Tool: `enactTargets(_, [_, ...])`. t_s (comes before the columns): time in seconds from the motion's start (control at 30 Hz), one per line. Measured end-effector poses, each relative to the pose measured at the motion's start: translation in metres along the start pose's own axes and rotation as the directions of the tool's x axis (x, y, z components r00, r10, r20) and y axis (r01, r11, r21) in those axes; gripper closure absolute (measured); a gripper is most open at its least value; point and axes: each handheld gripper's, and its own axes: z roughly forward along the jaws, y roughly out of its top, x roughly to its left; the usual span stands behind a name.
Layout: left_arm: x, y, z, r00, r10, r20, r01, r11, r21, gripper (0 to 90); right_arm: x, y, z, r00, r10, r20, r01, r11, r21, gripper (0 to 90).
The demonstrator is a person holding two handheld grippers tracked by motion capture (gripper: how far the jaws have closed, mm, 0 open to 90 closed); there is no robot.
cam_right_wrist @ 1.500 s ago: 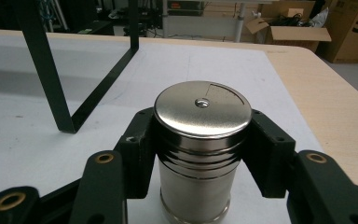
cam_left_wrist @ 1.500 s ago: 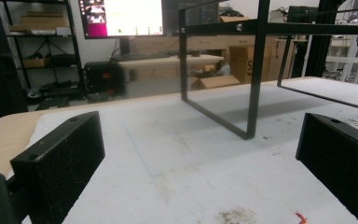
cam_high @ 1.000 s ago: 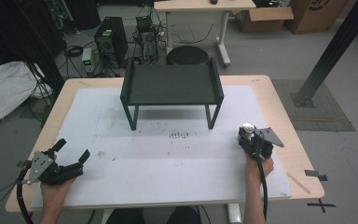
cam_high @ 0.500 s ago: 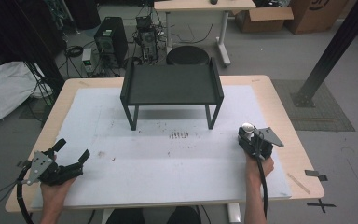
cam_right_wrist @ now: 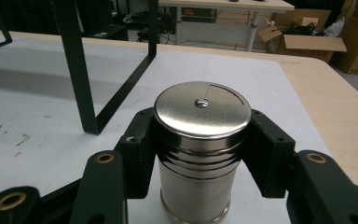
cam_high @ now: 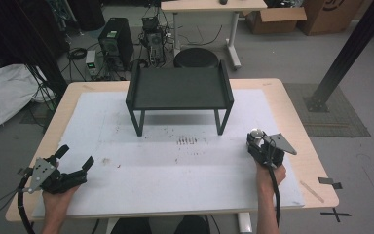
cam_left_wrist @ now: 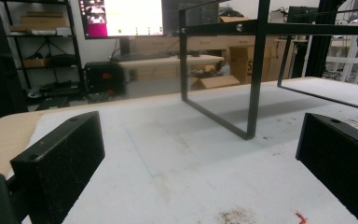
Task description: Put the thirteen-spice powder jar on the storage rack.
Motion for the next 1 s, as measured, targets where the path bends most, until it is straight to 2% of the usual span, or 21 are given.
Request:
enactTargets(0.1, [0.0,0.0,0.0,1.0,0.0,0.0,0.0,1.0,0.0,1.5,0.001,0.003,-0.001,0.9998,-0.009,-0.019,0.009,1.0,-0.001,48.9])
enactTargets(0.27, [0.0,0.0,0.0,1.0,0.0,0.0,0.0,1.0,0.0,1.5,0.008,0.011,-0.006,0.9937,-0.059,-0.095,0.06,0.998,0.007,48.9])
enactTargets(0.33, [0.0,0.0,0.0,1.0,0.0,0.0,0.0,1.0,0.0,1.5,0.009,0.012,-0.007,0.9923,-0.067,-0.104,0.068,0.998,0.007,48.9])
enactTargets(0.37, [0.0,0.0,0.0,1.0,0.0,0.0,0.0,1.0,0.0,1.5,0.013,0.013,-0.009,0.9879,-0.078,-0.134,0.079,0.997,-0.001,48.9])
enactTargets(0.43, [0.0,0.0,0.0,1.0,0.0,0.0,0.0,1.0,0.0,1.5,0.016,0.015,-0.011,0.9834,-0.086,-0.16,0.086,0.996,-0.008,48.9])
enactTargets(0.53, [0.0,0.0,0.0,1.0,0.0,0.0,0.0,1.0,0.0,1.5,0.02,0.017,-0.013,0.9798,-0.096,-0.175,0.095,0.995,-0.016,49.0])
enactTargets(0.57, [0.0,0.0,0.0,1.0,0.0,0.0,0.0,1.0,0.0,1.5,0.024,0.02,-0.014,0.9748,-0.095,-0.202,0.091,0.995,-0.027,49.0])
enactTargets(0.7, [0.0,0.0,0.0,1.0,0.0,0.0,0.0,1.0,0.0,1.5,0.033,0.027,-0.016,0.9598,-0.118,-0.255,0.113,0.993,-0.035,49.0])
enactTargets(0.73, [0.0,0.0,0.0,1.0,0.0,0.0,0.0,1.0,0.0,1.5,0.033,0.027,-0.016,0.9598,-0.118,-0.255,0.113,0.993,-0.035,49.0])
enactTargets(0.8, [0.0,0.0,0.0,1.0,-0.001,0.0,0.001,1.0,0.0,1.5,0.04,0.034,-0.018,0.9525,-0.123,-0.279,0.118,0.992,-0.034,49.1])
enactTargets(0.87, [0.0,0.0,0.0,1.0,-0.001,0.0,0.001,1.0,0.0,1.5,0.044,0.038,-0.019,0.9489,-0.122,-0.291,0.114,0.993,-0.042,49.1])
enactTargets(1.0, [0.0,0.0,0.0,1.0,-0.001,0.0,0.001,1.0,0.0,1.5,0.051,0.047,-0.021,0.9358,-0.129,-0.328,0.119,0.992,-0.051,49.1])
